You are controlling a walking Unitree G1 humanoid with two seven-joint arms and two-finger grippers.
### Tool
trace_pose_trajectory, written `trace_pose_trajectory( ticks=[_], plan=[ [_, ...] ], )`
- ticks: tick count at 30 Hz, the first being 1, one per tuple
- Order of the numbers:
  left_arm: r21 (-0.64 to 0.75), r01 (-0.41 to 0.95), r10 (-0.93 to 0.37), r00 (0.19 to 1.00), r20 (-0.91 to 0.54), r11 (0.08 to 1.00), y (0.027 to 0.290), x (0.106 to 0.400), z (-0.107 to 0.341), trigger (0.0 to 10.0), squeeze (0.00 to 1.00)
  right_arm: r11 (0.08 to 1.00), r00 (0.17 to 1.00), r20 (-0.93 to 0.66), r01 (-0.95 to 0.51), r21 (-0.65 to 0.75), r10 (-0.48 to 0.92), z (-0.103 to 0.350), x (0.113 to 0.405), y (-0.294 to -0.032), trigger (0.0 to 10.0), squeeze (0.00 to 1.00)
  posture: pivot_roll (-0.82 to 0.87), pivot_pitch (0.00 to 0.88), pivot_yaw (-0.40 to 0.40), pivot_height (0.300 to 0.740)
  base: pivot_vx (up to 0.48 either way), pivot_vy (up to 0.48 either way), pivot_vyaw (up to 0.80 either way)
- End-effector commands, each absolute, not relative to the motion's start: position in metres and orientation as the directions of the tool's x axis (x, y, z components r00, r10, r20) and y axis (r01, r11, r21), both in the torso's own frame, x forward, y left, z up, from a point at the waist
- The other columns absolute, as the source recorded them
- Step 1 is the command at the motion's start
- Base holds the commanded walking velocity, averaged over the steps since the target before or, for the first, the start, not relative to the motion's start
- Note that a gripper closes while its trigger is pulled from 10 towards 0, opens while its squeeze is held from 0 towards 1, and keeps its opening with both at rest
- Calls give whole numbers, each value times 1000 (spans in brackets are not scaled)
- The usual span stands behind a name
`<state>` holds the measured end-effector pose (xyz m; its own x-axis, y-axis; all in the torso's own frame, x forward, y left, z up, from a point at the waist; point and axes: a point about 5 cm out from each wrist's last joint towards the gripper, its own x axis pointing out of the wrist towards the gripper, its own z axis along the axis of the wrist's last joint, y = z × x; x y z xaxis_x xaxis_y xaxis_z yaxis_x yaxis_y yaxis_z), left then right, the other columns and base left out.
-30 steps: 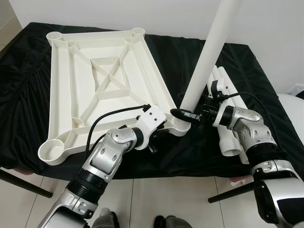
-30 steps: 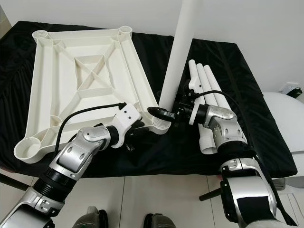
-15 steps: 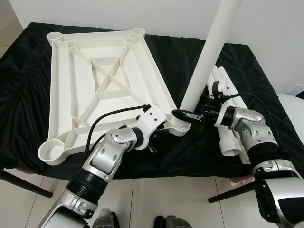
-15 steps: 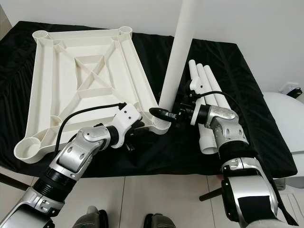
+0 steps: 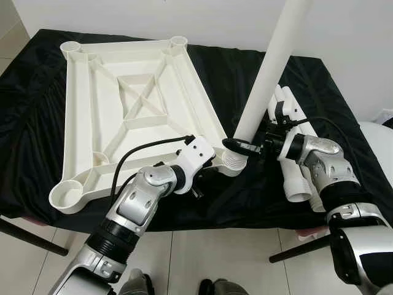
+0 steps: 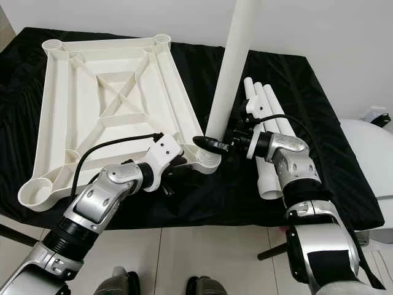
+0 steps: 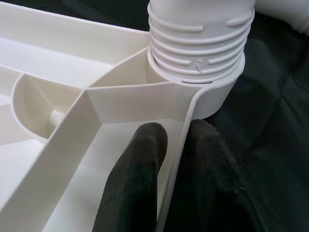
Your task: Building children table
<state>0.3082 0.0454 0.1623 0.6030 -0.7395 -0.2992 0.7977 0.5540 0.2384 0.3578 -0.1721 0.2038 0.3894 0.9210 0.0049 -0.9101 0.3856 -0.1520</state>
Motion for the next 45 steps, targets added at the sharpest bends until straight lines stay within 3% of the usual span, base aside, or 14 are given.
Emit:
trace_pose_trajectory(
  ticks=[1,15,23,31,34,42,43,44,45],
  plan=[
    [274,784,-741,618,-263,557,44,308,172,10000,0,418,423,12,-892,-172,906,206,360,-176,10000,0,-20,125,-66,740,0,0,0],
    [276,782,-739,621,-261,559,45,308,173,10000,0,470,465,70,-869,-153,882,198,356,-168,10000,0,-18,127,-70,740,0,0,0],
    [277,779,-739,624,-256,562,44,308,174,10000,0,477,464,128,-872,-106,877,179,331,-154,10000,0,-27,131,-75,740,0,0,0],
    [275,780,-740,623,-255,562,44,308,174,10000,0,546,527,177,-834,-79,831,175,323,-150,10000,0,-31,133,-75,740,0,0,0],
    [274,782,-742,620,-255,560,43,308,174,10000,0,625,600,217,-778,-69,770,179,324,-153,10000,0,-37,132,-72,740,0,0,0],
    [277,785,-744,617,-257,555,43,307,173,10000,0,677,650,236,-734,-48,722,182,325,-153,10000,0,-32,130,-70,740,0,0,0],
    [278,785,-744,617,-258,554,43,307,173,10000,0,685,659,236,-727,-40,714,182,325,-152,9294,0,-30,130,-71,740,0,0,0],
    [277,785,-744,616,-259,554,43,307,173,10000,0,689,665,237,-724,-29,708,182,324,-152,4745,0,-30,129,-71,740,0,0,0],
    [277,785,-743,616,-260,554,43,307,173,10000,0,691,668,237,-723,-21,706,182,324,-152,2706,0,-28,128,-72,740,0,0,0]
  ],
)
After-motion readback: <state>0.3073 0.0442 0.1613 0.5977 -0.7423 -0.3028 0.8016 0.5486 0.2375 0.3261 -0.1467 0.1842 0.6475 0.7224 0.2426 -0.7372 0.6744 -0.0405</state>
